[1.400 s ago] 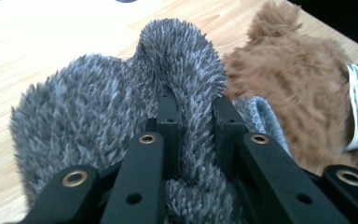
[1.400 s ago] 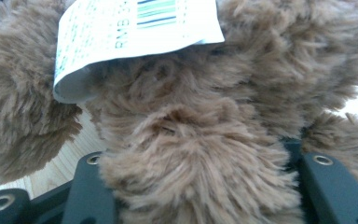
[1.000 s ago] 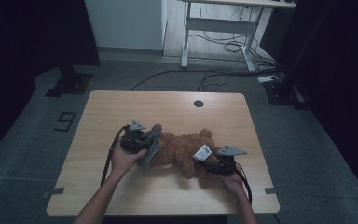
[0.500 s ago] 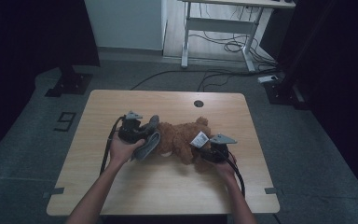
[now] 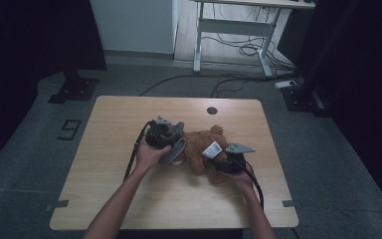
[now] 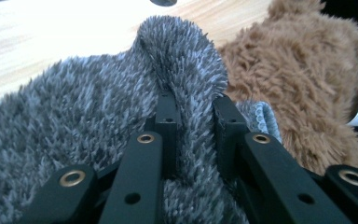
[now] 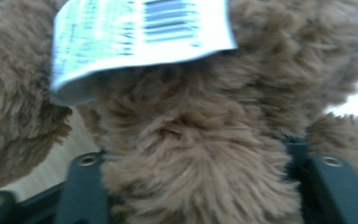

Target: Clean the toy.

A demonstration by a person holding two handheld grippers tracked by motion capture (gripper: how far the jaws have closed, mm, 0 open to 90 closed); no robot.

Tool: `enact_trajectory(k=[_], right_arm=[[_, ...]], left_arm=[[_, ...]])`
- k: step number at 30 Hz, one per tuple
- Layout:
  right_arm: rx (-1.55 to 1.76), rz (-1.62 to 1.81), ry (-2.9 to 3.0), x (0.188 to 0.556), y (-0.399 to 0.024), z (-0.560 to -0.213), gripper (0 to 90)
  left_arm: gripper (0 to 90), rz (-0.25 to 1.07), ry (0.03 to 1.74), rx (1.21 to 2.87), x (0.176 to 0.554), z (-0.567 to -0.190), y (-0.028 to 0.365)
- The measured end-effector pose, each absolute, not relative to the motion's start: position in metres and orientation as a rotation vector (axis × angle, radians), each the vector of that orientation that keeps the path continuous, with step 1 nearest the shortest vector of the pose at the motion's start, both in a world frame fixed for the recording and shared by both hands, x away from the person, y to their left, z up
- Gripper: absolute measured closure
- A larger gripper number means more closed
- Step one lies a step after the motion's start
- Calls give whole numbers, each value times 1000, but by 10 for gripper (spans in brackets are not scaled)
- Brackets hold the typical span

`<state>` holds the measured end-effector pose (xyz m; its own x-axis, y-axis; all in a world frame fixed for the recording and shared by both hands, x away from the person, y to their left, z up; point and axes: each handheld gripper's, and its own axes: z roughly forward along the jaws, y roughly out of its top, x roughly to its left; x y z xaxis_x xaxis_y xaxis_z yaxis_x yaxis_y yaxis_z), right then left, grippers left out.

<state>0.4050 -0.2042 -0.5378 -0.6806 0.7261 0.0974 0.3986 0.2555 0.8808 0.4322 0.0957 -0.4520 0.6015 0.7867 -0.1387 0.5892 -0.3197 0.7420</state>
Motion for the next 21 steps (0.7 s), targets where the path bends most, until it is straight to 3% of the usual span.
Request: enact_trajectory(k=[4, 11, 15, 21], right_arm=[[1065, 1416, 2224, 397, -208, -532, 305], [1086, 1463, 2183, 376, -217, -525, 307], [1069, 1455, 2218, 368, -217, -526, 455], [1078, 1429, 2257, 362, -216, -538, 574]], left_arm=[[759, 329, 1060, 2022, 418, -458, 102], [760, 367, 1031, 2017, 396, -465, 108], [760, 365, 1012, 2016, 385, -467, 110], [760, 323, 983, 2001, 366, -473, 114]])
